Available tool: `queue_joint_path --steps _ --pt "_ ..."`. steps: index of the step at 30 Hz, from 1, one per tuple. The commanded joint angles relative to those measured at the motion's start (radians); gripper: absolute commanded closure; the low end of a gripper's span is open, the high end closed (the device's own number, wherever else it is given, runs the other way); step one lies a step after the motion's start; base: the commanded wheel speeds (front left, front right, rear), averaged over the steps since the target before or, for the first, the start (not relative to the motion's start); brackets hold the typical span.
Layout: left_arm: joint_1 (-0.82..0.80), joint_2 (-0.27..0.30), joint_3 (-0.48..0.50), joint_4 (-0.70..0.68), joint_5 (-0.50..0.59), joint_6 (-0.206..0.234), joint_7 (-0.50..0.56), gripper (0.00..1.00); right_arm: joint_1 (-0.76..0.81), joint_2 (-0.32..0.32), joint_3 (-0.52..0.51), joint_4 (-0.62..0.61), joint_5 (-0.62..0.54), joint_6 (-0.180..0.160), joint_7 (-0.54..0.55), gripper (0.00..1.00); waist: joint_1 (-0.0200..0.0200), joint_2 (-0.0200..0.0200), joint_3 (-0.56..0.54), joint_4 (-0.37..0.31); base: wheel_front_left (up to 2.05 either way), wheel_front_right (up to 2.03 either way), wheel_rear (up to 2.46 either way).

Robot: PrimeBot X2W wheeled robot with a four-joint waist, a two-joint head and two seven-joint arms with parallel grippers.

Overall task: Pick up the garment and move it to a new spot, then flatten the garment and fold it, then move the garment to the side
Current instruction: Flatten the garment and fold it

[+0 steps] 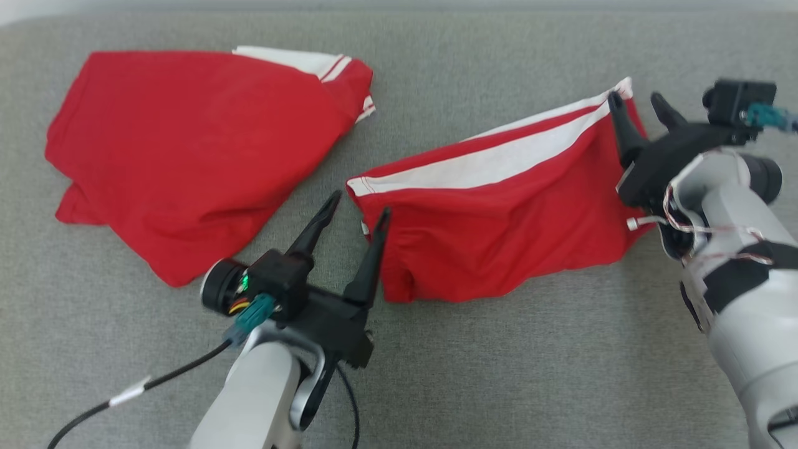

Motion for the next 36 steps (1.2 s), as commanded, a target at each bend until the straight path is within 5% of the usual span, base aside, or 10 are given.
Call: queue_joint_path --steps 1,16,33,34,35,36 --pt "0.028 0.0 0.017 -0.01 0.012 0.003 -0.003 0.0 0.03 -0.017 0.019 -0.009 0.016 -0.002 -0.015 0.0 0.0 -0.0002 -0.039 -0.008 0.0 0.0 0.0" --pt "0.318 -0.001 0.241 -0.323 0.146 0.1 -0.003 0.0 0.212 -0.136 0.138 -0.014 0.169 -0.002 -0.077 0.0 0.0 -0.0002 -0.124 0.006 0.0 0.0 0.0" --pt "0.418 -0.002 0.263 -0.387 0.154 0.138 -0.003 0.0 0.201 -0.128 0.173 0.096 0.227 -0.002 -0.072 0.0 0.0 -0.0002 -0.071 0.067 0.0 0.0 0.0" --pt "0.414 -0.002 0.261 -0.386 0.152 0.14 -0.003 0.0 0.202 -0.124 0.178 0.096 0.231 -0.002 -0.068 0.38 0.0 -0.0002 -0.071 0.068 0.0 0.0 0.0" --pt "0.411 -0.002 0.259 -0.385 0.153 0.139 -0.003 0.0 0.204 -0.122 0.183 0.095 0.232 -0.002 -0.067 1.0 0.0 -0.0002 -0.072 0.068 0.0 0.0 0.0" --pt "0.41 -0.002 0.257 -0.382 0.156 0.139 -0.003 0.0 0.205 -0.119 0.188 0.093 0.237 -0.002 -0.067 1.0 0.0 -0.0002 -0.076 0.066 0.0 0.0 0.0"
